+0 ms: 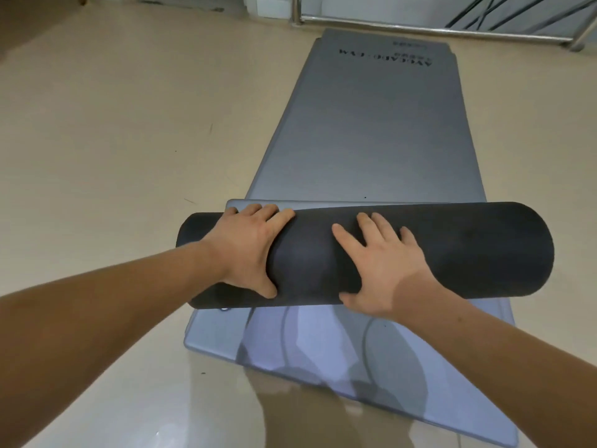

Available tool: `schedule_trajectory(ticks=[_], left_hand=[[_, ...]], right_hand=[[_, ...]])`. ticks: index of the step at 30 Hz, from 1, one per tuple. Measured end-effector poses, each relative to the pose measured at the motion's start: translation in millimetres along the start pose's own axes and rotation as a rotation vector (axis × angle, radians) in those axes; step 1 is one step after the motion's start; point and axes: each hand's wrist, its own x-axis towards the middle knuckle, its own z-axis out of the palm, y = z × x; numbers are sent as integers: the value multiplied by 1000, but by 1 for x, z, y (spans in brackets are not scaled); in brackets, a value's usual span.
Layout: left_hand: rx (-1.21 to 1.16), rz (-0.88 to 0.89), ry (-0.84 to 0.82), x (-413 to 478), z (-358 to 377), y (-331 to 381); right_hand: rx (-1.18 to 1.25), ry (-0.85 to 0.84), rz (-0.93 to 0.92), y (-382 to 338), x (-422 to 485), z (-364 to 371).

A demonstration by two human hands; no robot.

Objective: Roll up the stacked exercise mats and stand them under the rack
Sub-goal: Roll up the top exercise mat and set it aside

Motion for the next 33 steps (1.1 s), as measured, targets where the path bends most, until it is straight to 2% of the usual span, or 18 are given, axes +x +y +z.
schedule_trajectory(ticks=[6, 12, 14, 17, 21, 26, 30, 33], left_hand=[[-116, -21, -136, 16, -27, 0], [-196, -89, -147, -5, -9, 37], [-276, -121, -209, 7, -16, 32], [-389, -167, -289, 24, -27, 28], [-408, -192, -262, 24, -18, 51], [-449, -248, -243, 19, -14, 72], [-675, -367, -247, 17, -4, 84], [-856, -465, -195, 14, 9, 89]], right_hand=[[-53, 61, 43, 8, 4, 22], [-53, 41, -81, 42, -1, 14], [0, 42, -58, 53, 0, 10], [129, 45, 93, 58, 3, 6], [408, 33, 311, 58, -3, 13], [570, 44, 281, 69, -5, 18], [696, 233, 313, 89, -6, 36], [717, 511, 316, 72, -7, 53]])
